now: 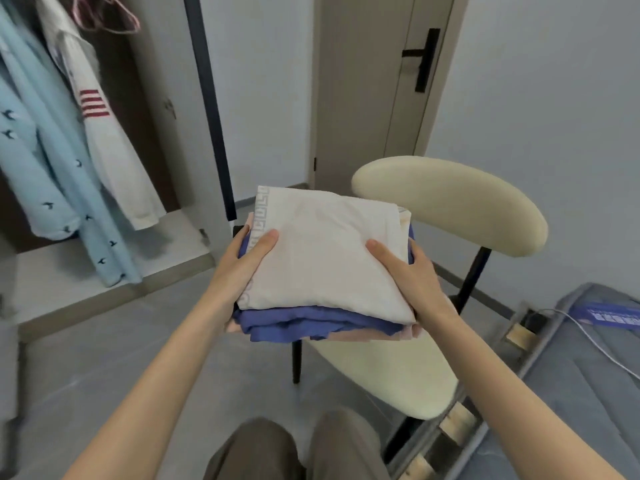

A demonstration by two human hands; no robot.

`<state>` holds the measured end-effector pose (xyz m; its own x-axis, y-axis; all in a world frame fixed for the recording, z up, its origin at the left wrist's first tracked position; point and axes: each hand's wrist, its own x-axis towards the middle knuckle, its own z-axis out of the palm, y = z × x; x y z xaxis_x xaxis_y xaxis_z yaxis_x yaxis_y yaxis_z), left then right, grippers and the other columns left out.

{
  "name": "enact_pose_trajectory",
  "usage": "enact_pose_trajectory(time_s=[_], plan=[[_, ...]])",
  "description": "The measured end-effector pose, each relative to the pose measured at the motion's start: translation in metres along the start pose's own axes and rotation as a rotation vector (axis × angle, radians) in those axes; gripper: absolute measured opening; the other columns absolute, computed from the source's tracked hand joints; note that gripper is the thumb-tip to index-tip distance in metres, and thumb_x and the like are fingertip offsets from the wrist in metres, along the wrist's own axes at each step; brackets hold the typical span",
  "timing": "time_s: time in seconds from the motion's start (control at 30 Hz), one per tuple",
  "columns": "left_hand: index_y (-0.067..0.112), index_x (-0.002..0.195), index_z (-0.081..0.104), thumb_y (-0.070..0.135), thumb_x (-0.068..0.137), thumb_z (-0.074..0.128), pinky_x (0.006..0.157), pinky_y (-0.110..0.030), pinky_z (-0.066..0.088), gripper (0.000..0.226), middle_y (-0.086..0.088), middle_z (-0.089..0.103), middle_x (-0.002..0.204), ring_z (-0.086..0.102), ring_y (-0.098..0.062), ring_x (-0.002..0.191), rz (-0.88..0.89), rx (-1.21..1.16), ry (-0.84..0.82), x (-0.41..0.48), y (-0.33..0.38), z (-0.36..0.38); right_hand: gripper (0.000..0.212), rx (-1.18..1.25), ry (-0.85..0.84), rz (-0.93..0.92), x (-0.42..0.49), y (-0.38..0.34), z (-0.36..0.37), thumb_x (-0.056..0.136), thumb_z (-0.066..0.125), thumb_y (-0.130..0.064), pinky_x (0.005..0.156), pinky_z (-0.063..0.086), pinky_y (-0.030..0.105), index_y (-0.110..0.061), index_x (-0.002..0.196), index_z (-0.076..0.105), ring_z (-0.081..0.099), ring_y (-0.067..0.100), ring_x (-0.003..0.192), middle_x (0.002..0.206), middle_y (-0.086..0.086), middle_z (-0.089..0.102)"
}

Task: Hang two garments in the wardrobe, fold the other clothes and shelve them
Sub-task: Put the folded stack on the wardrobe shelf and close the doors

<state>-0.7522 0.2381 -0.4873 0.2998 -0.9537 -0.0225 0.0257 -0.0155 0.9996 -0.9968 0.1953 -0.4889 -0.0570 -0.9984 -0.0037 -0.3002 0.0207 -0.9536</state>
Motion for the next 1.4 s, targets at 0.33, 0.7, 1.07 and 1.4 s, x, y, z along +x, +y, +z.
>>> enact_pose_trajectory(time_s=[0.33,0.7,1.07,1.4], plan=[[0.039,0.129,0.053,0.056,0.081,0.063,0.074,-0.017,0.053,0.052,0.019,0.068,0.112,0.066,0.0,0.097,-0.038,-0.024,0.338,0.083,-0.028,-0.142,0.073,-0.044,-0.274,-0.037,0.101,-0.03,0.192,0.061,0.067,-0.075,0.09,0.051,0.041,-0.044,0.125,0.049,0.061,0.007,0.101,0.111,-0.023,0.062],[0.041,0.129,0.053,0.057,0.083,0.059,0.058,-0.013,0.052,0.049,0.017,0.07,0.106,0.068,-0.001,0.086,-0.097,-0.064,0.609,0.098,0.115,-0.249,0.068,-0.032,-0.515,-0.079,0.127,-0.213,0.289,0.066,0.071,-0.066,0.085,0.051,0.033,-0.04,0.125,0.051,0.061,0.008,0.102,0.113,-0.02,0.063],[0.037,0.125,0.057,0.054,0.085,0.059,0.063,-0.012,0.052,0.044,0.018,0.07,0.107,0.067,0.0,0.089,0.066,-0.016,0.658,0.1,0.343,-0.334,0.068,0.083,-0.66,-0.208,0.123,-0.462,0.316,0.073,0.07,-0.06,0.072,0.049,0.026,-0.032,0.13,0.046,0.06,0.006,0.096,0.114,-0.013,0.061],[0.027,0.128,0.055,0.05,0.09,0.054,0.088,-0.032,0.051,0.045,0.006,0.069,0.115,0.067,-0.013,0.101,0.199,0.032,0.656,0.117,0.462,-0.379,0.065,0.173,-0.791,-0.346,0.151,-0.594,0.345,0.067,0.073,-0.062,0.09,0.052,0.039,-0.033,0.119,0.047,0.062,0.014,0.101,0.113,-0.011,0.061]])
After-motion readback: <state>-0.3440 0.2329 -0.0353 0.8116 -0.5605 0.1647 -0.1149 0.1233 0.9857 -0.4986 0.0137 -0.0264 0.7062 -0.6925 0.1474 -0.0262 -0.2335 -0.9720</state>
